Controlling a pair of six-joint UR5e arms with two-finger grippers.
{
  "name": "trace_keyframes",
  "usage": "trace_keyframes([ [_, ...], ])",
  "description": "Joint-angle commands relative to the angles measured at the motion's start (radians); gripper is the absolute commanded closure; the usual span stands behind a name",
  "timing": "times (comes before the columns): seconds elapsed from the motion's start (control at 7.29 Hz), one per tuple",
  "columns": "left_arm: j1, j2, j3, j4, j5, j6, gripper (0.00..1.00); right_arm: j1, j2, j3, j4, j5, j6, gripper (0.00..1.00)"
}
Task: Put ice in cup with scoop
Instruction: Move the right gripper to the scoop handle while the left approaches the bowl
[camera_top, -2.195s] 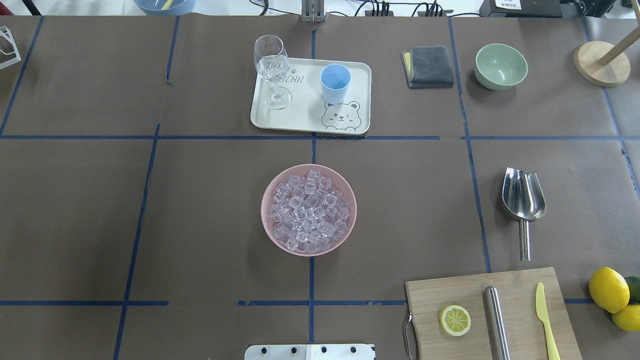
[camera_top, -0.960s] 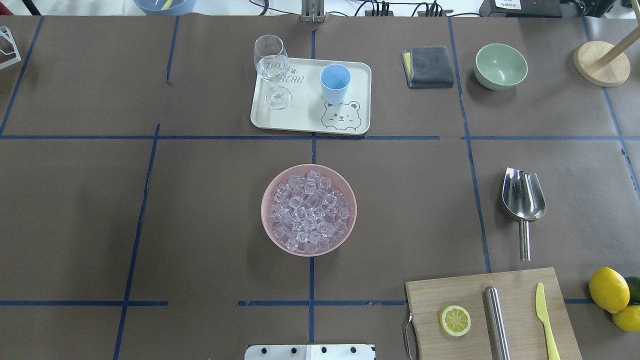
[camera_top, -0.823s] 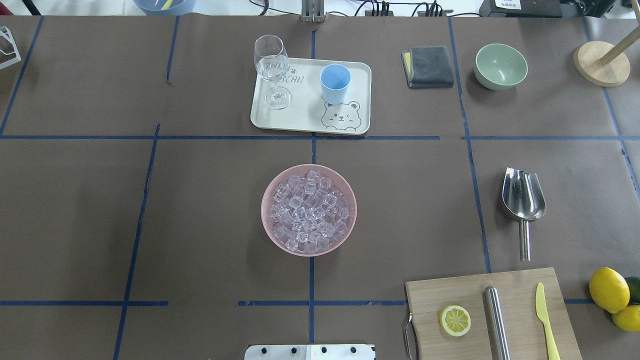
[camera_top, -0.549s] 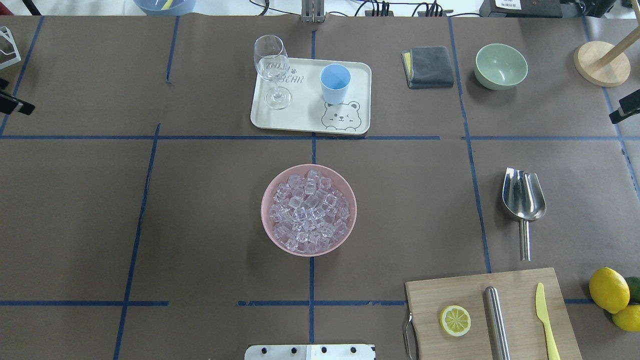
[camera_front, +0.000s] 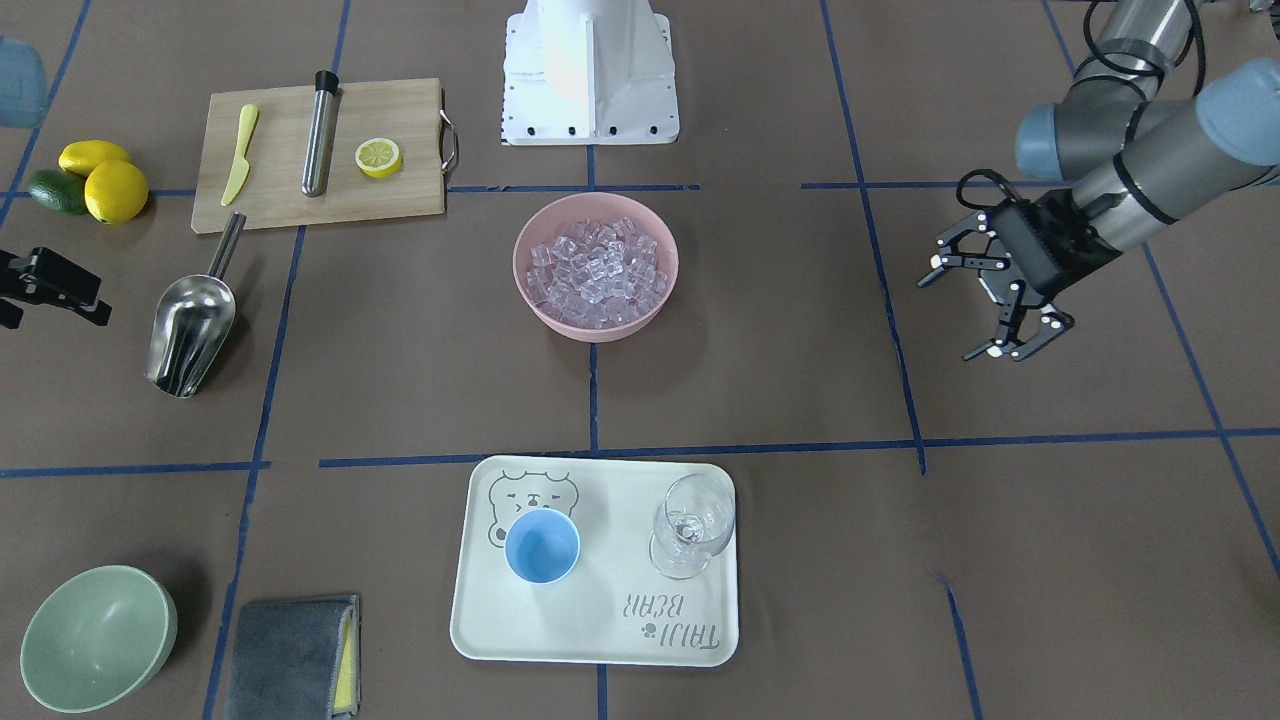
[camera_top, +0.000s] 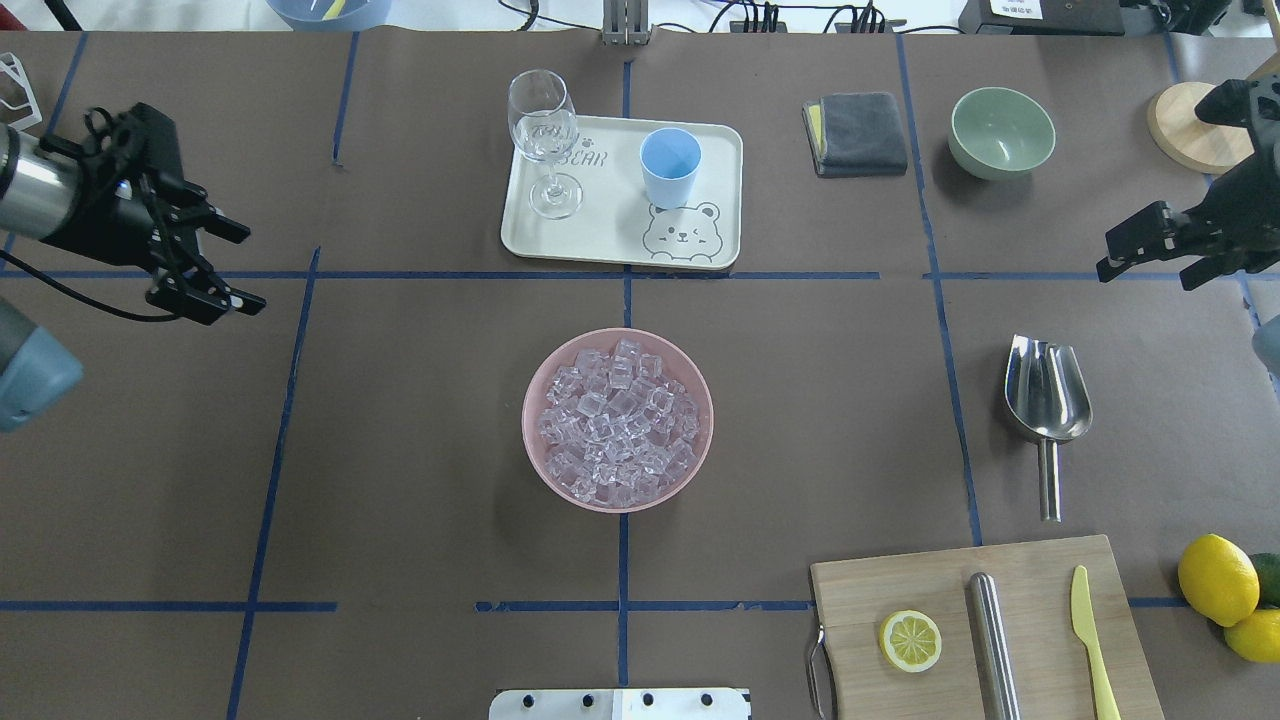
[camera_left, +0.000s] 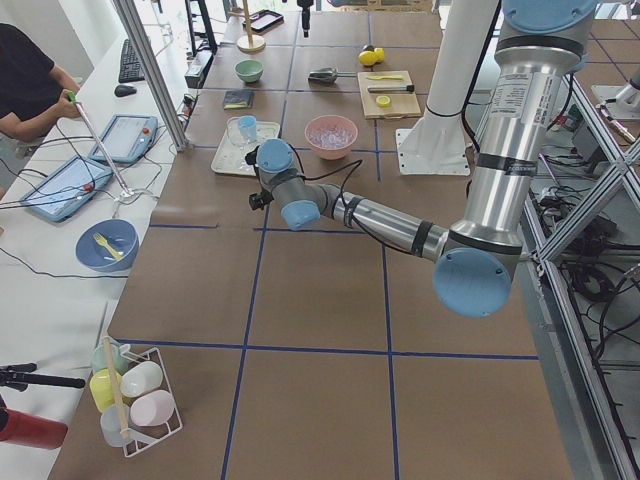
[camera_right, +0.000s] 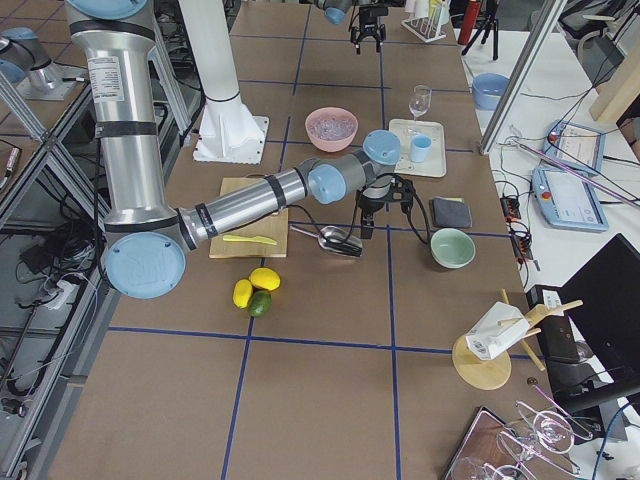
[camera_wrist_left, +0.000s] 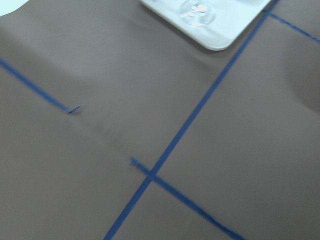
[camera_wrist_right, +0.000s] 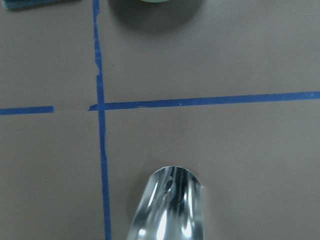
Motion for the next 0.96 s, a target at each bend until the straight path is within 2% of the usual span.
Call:
trace_keyframes([
  [0.0,0.088,-0.048,0.004,-0.062,0.001,0.001,0.00,-0.095,0.000,0.049,0.027,-0.024,0.187,0.00],
  [0.27,0.123,-0.076,0.011,-0.065,-0.010,-0.004,0.00,-0.197,-0.015,0.091,0.061,-0.062,0.375,0.00],
  [0.41,0.132,-0.082,0.010,-0.065,-0.010,-0.007,0.00,-0.278,-0.062,0.091,0.167,-0.140,0.515,0.00],
  [0.55,0.132,-0.106,0.013,-0.067,-0.010,-0.062,0.00,-0.364,-0.143,0.089,0.269,-0.238,0.578,0.00],
  [0.82,0.186,-0.123,0.024,-0.066,-0.002,-0.090,0.00,-0.385,-0.211,0.091,0.285,-0.236,0.579,0.00],
])
